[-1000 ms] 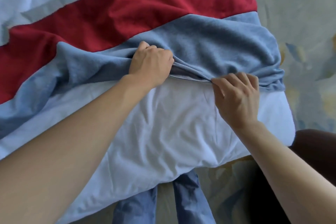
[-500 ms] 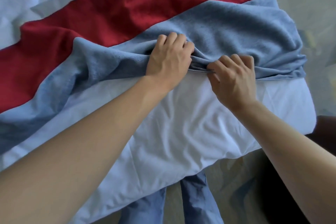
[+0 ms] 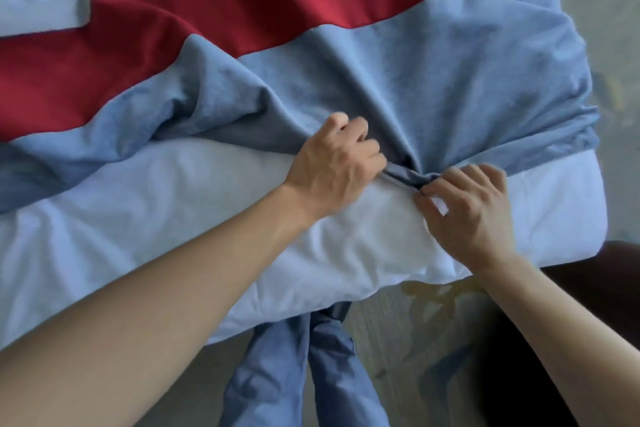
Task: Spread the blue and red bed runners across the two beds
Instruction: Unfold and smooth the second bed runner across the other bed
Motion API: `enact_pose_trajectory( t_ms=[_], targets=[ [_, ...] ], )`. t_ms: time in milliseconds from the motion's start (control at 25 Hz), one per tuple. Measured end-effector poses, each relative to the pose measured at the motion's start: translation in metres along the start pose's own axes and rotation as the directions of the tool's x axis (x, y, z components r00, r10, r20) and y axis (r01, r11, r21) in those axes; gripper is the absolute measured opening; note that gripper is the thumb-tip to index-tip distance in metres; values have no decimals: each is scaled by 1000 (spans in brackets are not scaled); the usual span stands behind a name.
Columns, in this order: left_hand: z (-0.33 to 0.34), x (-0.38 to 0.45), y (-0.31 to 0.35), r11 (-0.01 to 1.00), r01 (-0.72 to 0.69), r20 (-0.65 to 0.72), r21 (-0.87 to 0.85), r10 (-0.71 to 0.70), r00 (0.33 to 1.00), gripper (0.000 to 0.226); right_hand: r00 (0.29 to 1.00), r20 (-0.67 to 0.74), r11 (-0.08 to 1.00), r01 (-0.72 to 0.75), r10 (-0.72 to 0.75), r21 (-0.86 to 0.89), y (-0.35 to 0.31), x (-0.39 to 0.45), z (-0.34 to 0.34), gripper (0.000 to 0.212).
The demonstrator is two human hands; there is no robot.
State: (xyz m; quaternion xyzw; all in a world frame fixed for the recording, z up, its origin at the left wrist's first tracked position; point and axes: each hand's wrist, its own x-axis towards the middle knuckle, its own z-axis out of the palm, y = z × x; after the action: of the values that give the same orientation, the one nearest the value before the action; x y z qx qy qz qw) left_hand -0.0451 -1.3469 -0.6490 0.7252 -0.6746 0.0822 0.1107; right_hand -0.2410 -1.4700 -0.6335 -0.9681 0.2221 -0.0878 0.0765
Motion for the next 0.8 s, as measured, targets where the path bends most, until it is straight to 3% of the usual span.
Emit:
enact_pose_trajectory(
  t_ms=[80, 240, 480, 600, 800],
  targets=[
    [-1, -13, 15, 999, 34, 0, -7, -34, 999, 20, 1000, -8, 999, 26, -26, -27, -15, -8, 4, 5],
    [-13, -39, 12, 972, 232, 36, -41, -230, 972, 9, 994, -49, 995, 95, -94, 6, -68, 20, 24, 4],
    [-53, -86, -60, 888, 447, 5, 107, -450, 893, 25, 994, -55, 996, 90, -90, -3, -87, 43, 37, 14],
    [-51, -77, -77, 897, 441, 25, -32, -440, 898, 7, 992, -112, 998, 63, -63, -11, -87, 40, 35, 14],
    [-31, -66, -61, 932, 289, -49, -220, -306, 951, 11, 993, -80, 995, 95, -91, 38, -116, 42, 38, 18]
  ],
)
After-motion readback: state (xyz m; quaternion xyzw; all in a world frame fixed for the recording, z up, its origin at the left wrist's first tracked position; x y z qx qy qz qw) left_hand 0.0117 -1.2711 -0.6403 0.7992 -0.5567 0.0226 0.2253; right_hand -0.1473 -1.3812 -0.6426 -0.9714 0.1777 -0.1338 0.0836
